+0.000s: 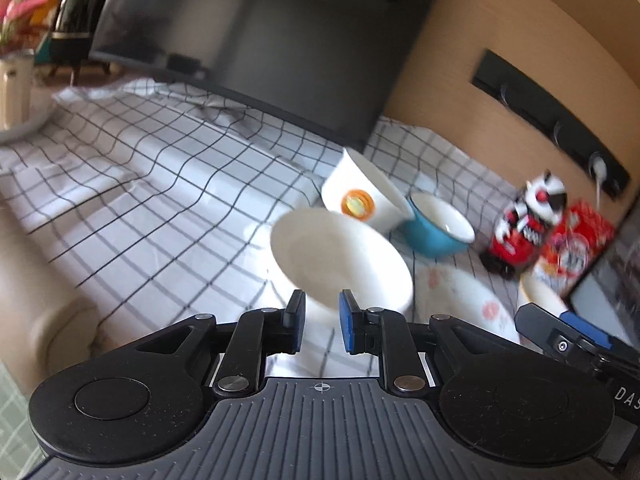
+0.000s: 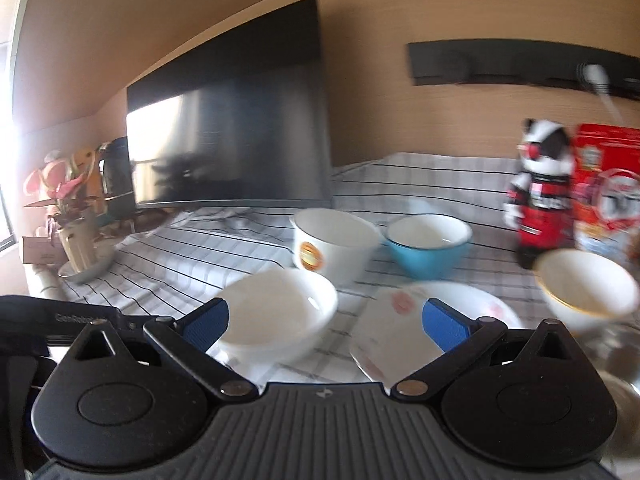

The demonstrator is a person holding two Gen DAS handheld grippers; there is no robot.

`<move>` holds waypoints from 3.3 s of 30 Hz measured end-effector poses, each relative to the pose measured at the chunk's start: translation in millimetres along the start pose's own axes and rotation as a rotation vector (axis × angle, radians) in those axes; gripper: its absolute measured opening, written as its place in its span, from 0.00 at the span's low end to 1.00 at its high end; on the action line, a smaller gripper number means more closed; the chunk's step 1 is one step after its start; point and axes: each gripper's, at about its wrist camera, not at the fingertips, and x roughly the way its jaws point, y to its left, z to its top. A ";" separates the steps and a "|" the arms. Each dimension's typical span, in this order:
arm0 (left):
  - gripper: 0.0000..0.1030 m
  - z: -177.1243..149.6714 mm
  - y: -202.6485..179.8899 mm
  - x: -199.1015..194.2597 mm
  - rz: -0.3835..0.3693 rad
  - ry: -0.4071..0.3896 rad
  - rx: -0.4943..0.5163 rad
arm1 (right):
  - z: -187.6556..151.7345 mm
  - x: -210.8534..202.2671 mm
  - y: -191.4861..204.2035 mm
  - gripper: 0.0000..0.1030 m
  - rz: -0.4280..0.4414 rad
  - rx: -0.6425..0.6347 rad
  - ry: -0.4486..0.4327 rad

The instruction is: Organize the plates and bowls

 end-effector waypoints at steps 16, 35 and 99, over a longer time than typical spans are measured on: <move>0.20 63.3 64.4 118.8 -0.065 0.335 -0.204 | 53.4 119.4 20.6 1.00 0.050 -0.006 0.274; 0.22 31.6 52.8 135.2 0.031 0.336 -0.313 | 54.8 221.6 -2.5 1.00 0.293 0.070 0.552; 0.27 22.7 50.2 147.1 0.117 0.321 -0.360 | 33.1 310.6 -14.4 1.00 0.237 0.085 0.966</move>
